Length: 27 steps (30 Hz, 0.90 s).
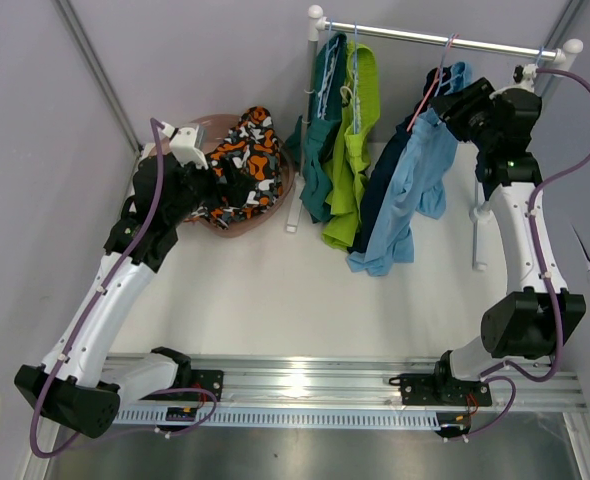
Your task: Remove the shorts from the hanger
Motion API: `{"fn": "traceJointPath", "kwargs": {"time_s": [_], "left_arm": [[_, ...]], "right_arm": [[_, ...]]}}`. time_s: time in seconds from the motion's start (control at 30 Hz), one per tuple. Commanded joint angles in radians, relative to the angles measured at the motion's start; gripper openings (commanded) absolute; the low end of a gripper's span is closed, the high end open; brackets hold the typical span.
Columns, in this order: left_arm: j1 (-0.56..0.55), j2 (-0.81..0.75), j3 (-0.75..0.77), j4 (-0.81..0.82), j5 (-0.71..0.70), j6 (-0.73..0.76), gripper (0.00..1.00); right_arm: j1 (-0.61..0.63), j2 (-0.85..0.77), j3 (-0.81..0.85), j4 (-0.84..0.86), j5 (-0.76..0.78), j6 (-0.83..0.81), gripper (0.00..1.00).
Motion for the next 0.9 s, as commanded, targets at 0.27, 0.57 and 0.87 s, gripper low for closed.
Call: {"fn": "traceJointPath", "kwargs": {"time_s": [0.27, 0.57, 0.87], "left_arm": [[-0.008, -0.001, 0.004, 0.037, -0.011, 0.017, 0.99], [-0.008, -0.002, -0.001, 0.036, -0.014, 0.020, 0.99], [-0.008, -0.010, -0.008, 0.037, -0.023, 0.023, 0.99]], "right_arm": [[0.013, 0.038, 0.042, 0.063, -0.004, 0.008, 0.32], [0.028, 0.099, 0.062, 0.092, -0.007, 0.017, 0.32], [0.035, 0.148, 0.129, 0.095, -0.010, 0.031, 0.18]]}}
